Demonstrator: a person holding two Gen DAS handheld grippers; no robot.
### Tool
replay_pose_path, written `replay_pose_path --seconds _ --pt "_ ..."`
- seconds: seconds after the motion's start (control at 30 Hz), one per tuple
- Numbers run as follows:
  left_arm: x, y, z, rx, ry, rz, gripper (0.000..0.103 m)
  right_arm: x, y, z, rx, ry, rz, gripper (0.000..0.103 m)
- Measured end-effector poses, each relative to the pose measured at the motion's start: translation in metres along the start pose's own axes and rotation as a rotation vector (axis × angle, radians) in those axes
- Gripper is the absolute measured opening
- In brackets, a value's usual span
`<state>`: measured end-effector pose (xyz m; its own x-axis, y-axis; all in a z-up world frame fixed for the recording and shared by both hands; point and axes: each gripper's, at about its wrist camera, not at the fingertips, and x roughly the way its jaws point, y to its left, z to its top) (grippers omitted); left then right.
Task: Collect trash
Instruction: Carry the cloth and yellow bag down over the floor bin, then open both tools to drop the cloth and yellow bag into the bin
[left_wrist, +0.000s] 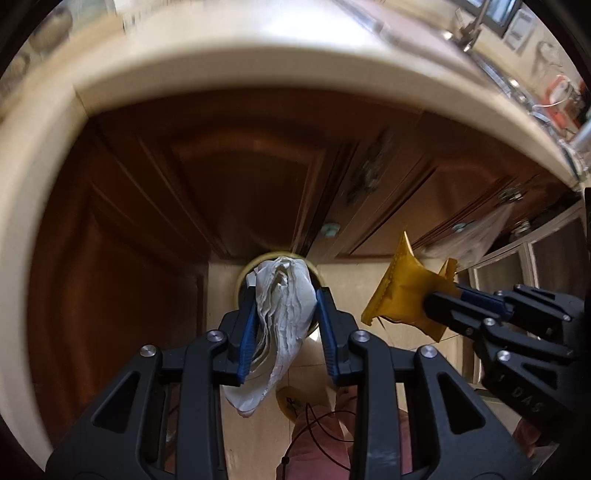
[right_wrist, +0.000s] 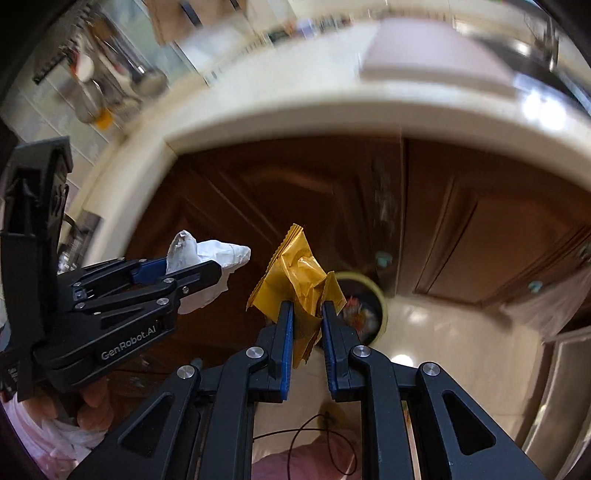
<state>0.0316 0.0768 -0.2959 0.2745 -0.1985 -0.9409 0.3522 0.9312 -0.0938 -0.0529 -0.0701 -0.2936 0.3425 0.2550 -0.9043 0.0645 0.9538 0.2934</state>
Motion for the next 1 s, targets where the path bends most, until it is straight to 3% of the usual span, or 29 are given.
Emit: replay_pose_path --seconds 0.3,0.37,0.47,0.5,0.73,1.0 --pt "0.130 0.029 -0.023 -0.058 0.040 0.008 0.030 0.159 -0.047 -0.040 0.027 0.116 -0.030 0.015" --pt "0.154 0.035 -0.026 -0.067 0.058 -0.002 0.035 0.185 -0.054 -0.038 0.032 0.119 -0.042 0.016" --pt "0.188 0.047 -0.030 -0.071 0.091 -0.010 0.055 0.222 -0.064 -0.038 0.044 0.132 -0.055 0.031" --pt "0.197 0.050 -0.033 -0.068 0.093 -0.004 0.056 0.232 -0.068 -0.040 0.050 0.129 -0.063 0.037" --pt "0.226 0.056 -0.037 -0.045 0.130 0.015 0.065 0.259 -0.078 -0.034 0.055 0.109 -0.073 0.039" --pt "0.204 0.048 -0.031 -0.035 0.113 0.080 0.066 0.229 -0.074 -0.029 0.112 0.052 -0.044 0.039"
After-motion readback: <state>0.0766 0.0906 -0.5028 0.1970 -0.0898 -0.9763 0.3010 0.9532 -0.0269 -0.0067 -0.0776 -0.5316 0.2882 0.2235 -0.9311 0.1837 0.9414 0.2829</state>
